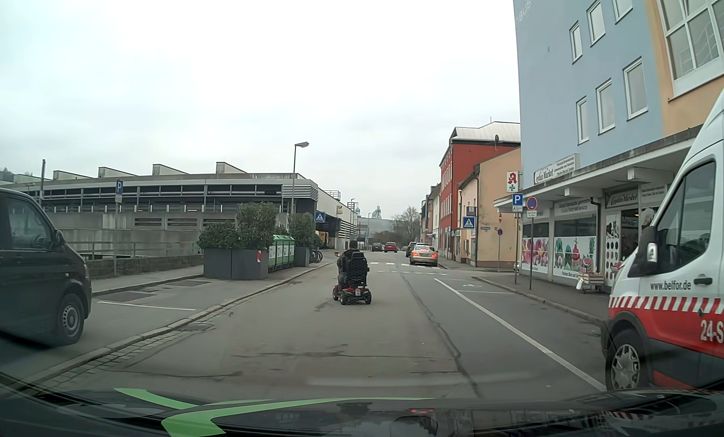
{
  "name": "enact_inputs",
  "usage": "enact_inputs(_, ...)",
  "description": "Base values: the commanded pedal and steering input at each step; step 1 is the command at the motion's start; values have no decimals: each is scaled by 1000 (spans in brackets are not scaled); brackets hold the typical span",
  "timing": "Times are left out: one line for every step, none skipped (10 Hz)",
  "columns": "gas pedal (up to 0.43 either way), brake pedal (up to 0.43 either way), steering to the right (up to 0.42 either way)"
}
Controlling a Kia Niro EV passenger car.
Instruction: Follow the waypoints while adhering to traffic rules and regulations
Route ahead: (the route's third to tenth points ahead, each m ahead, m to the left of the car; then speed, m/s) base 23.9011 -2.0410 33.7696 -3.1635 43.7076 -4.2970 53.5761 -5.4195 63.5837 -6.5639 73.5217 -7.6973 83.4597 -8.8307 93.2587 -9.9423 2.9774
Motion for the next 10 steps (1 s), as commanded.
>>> enact_inputs(67, 0, -1)
enact_inputs(118, 0, -1)
enact_inputs(138, 0, -1)
enact_inputs(150, 0, 0)
enact_inputs(157, 0, -1)
enact_inputs(157, 0, 0)
enact_inputs(157, 0, 1)
enact_inputs(157, 0, 4)
enact_inputs(157, 0, 6)
enact_inputs(157, 0, 10)
